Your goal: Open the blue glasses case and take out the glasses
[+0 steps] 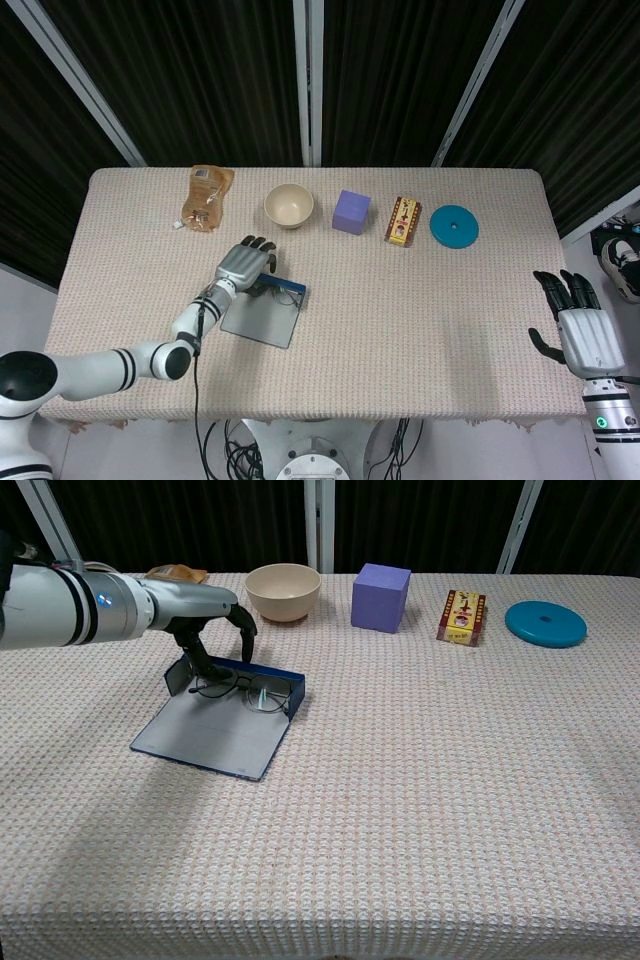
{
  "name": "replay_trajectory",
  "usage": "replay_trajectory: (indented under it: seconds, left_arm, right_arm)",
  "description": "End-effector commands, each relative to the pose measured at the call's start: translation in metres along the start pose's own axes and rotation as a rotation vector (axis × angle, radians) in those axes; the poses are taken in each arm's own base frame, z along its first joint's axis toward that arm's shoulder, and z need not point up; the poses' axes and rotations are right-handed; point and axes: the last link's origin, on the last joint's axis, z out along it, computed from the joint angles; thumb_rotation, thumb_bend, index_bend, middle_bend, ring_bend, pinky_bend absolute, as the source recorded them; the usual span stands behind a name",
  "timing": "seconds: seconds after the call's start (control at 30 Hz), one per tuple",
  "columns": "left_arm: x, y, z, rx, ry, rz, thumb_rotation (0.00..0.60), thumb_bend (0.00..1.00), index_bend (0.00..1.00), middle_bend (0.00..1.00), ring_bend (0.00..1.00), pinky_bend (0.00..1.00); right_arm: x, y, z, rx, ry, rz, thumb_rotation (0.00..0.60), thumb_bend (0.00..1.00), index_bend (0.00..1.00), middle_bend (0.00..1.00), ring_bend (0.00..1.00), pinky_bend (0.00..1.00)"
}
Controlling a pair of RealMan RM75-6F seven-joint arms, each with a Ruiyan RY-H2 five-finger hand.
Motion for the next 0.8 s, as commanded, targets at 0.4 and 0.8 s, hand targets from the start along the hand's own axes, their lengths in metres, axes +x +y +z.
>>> replay_trajectory:
  seconds: [0.4, 0.8]
  left_arm:
    - [-0.0008, -0.001, 0.0012, 0.002, 0.007, 0.002, 0.6, 0.49, 0.5, 0.14, 0.0, 0.0]
    - [0.0012, 0.0061, 0.0013, -0.027, 0.157, -0.105, 0.6, 0.51, 0.54, 0.17, 0.0, 0.0]
  right_arm:
    - [-0.0002, -0.0001, 0.0002, -0.001, -0.003, -0.001, 0.6, 0.24, 0.04, 0.13, 0.0, 0.01]
    - [0.0007, 0.0019, -0.0008, -0.006, 0.001, 0.0, 0.6, 0.24, 0.04, 0.13, 0.0, 0.01]
